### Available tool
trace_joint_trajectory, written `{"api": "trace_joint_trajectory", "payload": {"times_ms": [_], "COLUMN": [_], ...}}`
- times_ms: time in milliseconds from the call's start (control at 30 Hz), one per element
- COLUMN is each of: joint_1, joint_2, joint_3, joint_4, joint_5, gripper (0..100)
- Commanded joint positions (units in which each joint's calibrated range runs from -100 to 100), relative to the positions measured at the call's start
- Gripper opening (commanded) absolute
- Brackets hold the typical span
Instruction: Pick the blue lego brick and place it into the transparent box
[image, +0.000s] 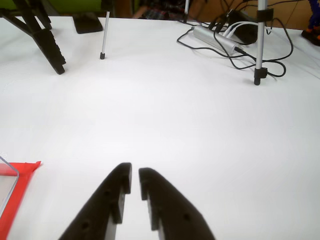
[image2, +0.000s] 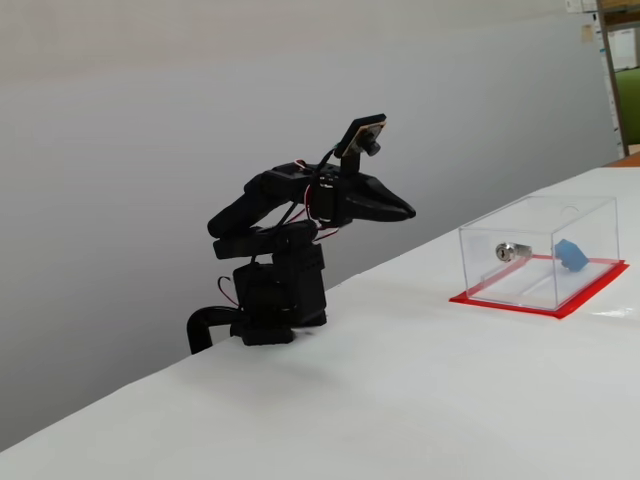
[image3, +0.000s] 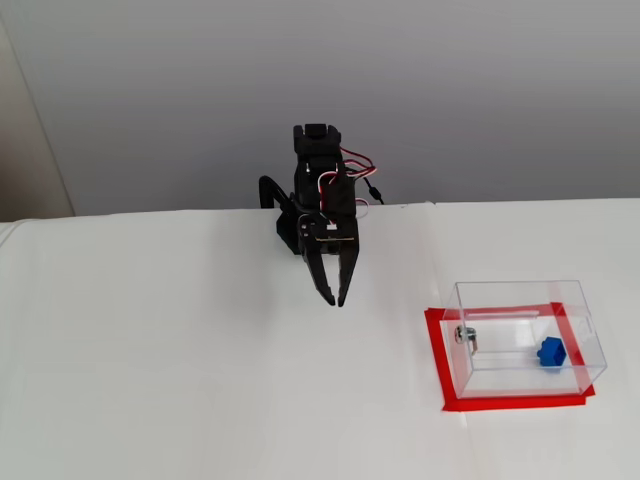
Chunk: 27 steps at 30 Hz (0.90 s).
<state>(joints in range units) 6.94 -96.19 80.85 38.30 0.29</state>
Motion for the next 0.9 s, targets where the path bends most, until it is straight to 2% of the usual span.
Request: {"api": "trace_joint_trajectory", "payload": {"times_ms": [0, 333, 867], "joint_1": [0.56, 3.67, 5.81], "joint_2": [-3.64, -3.64, -3.64], "joint_3": [3.87, 13.28, 18.52], "joint_4": [-0.10, -0.71, -0.01], "joint_5": [0.12, 0.07, 0.02], "gripper": [2, 2, 2]}}
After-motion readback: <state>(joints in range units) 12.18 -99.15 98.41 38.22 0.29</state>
